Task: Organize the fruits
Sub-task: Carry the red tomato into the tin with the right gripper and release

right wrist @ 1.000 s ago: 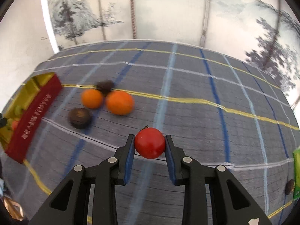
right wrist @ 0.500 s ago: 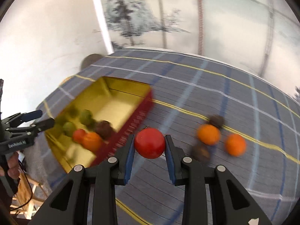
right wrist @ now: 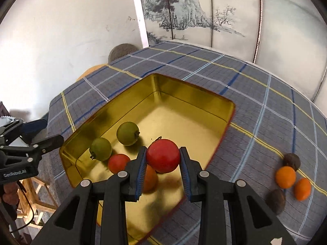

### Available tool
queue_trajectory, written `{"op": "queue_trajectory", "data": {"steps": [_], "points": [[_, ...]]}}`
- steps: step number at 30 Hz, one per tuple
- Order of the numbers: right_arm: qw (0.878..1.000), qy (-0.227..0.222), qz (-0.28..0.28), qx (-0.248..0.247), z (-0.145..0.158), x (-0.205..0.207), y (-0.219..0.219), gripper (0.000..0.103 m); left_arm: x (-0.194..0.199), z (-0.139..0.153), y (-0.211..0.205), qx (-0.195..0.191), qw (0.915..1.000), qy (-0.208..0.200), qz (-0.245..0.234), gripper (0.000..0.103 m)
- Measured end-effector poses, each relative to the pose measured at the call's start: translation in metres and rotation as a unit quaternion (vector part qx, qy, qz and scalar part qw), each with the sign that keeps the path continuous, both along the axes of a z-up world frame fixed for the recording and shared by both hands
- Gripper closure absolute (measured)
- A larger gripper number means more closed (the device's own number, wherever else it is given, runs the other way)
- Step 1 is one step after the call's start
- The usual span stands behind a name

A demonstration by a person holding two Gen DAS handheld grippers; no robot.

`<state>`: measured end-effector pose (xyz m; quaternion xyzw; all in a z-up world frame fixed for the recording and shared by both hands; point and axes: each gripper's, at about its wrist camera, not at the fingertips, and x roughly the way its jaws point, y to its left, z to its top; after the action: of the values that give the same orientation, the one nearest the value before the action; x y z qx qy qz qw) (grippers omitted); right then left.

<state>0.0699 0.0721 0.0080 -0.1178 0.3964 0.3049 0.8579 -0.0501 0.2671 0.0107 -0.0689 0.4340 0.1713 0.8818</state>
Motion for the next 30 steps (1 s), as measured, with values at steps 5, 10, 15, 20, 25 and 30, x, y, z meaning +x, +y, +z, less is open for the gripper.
{"op": "queue_trajectory", "data": {"steps": [5, 10, 15, 20, 25, 30], "points": [[1.0, 0.006, 0.001, -0.015, -0.01, 0.006, 0.011, 0.074, 0.0, -0.003, 0.007, -0.005, 1.0, 0.003, 0.006, 0.028], [1.0, 0.008, 0.003, -0.024, -0.016, 0.009, 0.022, 0.074, 0.001, -0.004, 0.014, -0.007, 0.9998, 0.006, 0.015, 0.028], [1.0, 0.007, 0.003, -0.026, -0.019, 0.01, 0.026, 0.073, 0.0, -0.004, 0.018, -0.005, 0.9998, 0.004, 0.016, 0.028], [1.0, 0.006, 0.005, -0.029, -0.02, 0.011, 0.027, 0.072, 0.0, -0.003, 0.018, -0.004, 0.9999, 0.002, 0.014, 0.028], [1.0, 0.004, 0.003, -0.024, -0.018, 0.009, 0.027, 0.057, -0.001, -0.001, 0.012, -0.003, 1.0, -0.002, 0.007, 0.028], [1.0, -0.003, -0.001, -0.011, -0.011, 0.004, 0.024, 0.053, 0.004, 0.002, 0.004, -0.005, 1.0, -0.005, -0.002, 0.028]]}}
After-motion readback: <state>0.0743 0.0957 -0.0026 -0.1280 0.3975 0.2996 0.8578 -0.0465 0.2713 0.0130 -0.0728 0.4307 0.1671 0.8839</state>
